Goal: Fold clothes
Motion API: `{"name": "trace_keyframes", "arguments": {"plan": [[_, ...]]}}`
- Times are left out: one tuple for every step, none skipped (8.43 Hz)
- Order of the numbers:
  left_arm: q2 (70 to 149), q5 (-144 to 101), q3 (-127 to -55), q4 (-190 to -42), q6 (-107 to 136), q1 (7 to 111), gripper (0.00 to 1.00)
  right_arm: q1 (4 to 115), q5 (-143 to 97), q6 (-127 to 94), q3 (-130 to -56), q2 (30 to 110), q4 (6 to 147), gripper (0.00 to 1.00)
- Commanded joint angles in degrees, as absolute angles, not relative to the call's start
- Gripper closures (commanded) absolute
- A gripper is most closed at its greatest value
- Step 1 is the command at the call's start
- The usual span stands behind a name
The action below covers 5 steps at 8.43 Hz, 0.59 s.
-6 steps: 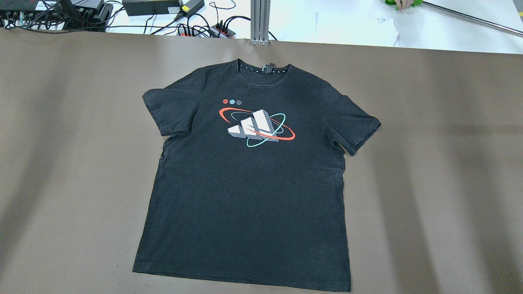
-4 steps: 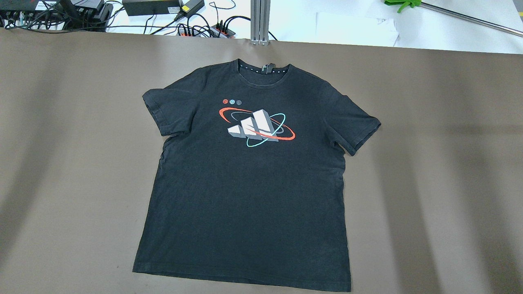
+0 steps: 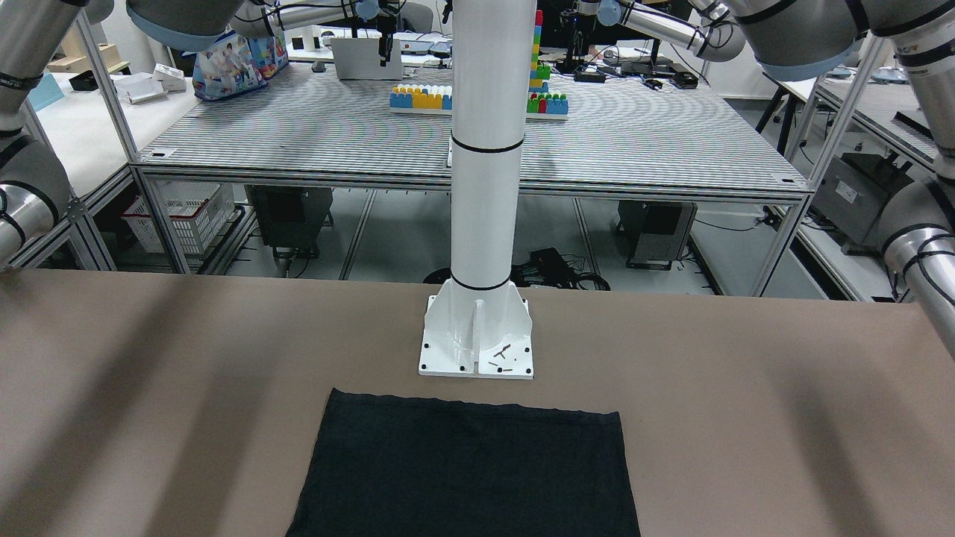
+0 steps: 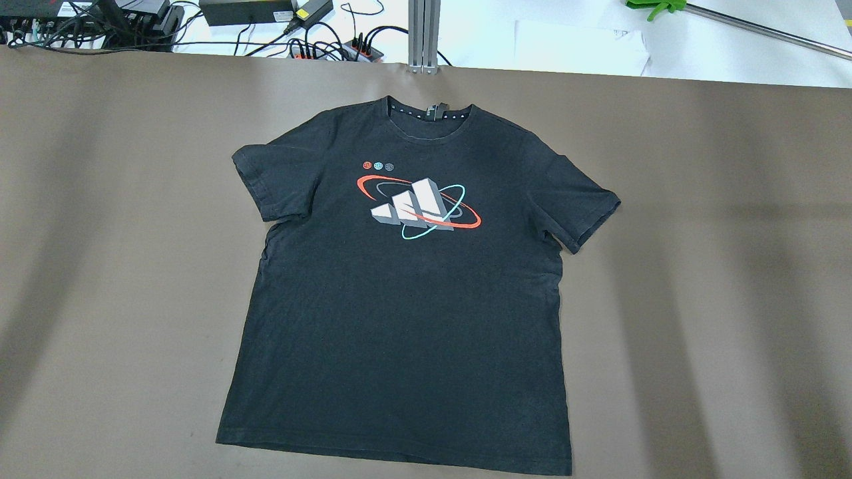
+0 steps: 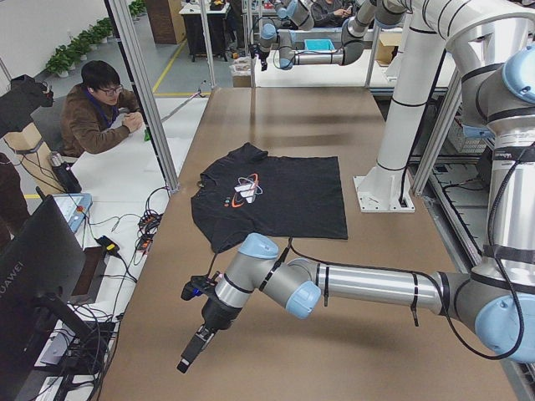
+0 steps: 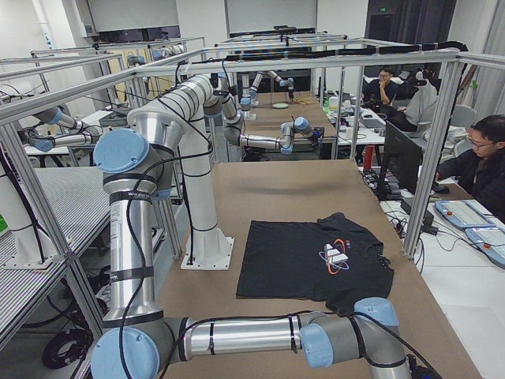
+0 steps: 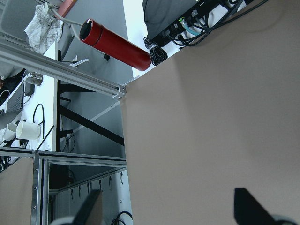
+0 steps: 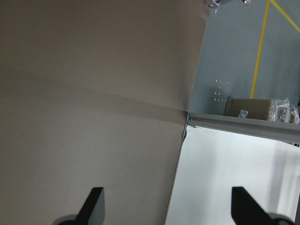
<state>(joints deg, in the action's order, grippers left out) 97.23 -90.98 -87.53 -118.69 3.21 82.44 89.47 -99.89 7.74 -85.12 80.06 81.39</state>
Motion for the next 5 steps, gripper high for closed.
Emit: {"name": "trace_keyframes", "arguments": {"plan": [[95.8,-91.4,-88.5,-118.65,3.17,82.53,0.0,89.47,-100.11,7.91,-85.43,80.07,81.47,0.05],[95.8,-91.67,-88.51,-118.65,2.82,82.53,0.0,89.47,-100.11,7.91,-85.43,80.07,79.13,0.05],[95.89,-91.84,-88.33,-118.65,2.9,82.36,0.0,89.47,-100.11,7.91,-85.08,80.33,78.49,0.05],[95.89,-91.93,-88.94,-118.65,3.25,82.35,0.0,89.47,-100.37,8.0,-85.51,79.98,78.75,0.05],[96.06,-94.63,-89.21,-118.74,3.34,82.27,0.0,89.39,-101.42,8.0,-85.52,79.98,78.49,0.05]]}}
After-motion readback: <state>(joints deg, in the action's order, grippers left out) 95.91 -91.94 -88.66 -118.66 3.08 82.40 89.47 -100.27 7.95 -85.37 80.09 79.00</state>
